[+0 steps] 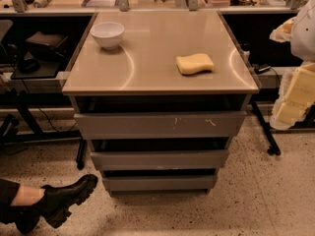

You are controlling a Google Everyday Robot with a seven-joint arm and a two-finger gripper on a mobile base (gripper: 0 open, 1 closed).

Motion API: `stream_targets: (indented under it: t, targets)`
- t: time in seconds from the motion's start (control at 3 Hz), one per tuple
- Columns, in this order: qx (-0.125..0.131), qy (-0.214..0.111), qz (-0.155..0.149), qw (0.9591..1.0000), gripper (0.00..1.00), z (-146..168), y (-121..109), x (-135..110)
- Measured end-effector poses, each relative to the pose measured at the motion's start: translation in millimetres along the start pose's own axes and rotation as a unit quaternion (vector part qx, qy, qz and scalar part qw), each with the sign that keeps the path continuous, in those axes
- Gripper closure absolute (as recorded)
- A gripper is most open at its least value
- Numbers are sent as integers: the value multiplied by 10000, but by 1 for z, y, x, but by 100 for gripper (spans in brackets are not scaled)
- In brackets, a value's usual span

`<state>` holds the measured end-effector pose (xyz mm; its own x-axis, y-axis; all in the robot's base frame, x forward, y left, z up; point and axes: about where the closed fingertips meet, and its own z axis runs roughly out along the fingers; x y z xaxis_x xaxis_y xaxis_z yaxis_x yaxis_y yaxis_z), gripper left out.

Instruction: Open middle drawer

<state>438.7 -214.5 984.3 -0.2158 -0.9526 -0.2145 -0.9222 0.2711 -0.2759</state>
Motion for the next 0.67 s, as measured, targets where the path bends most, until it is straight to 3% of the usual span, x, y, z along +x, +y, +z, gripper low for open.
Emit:
stream_targets:
  t: [0.67]
  targets:
    - [20,-116,31,9999,0,13,1,10]
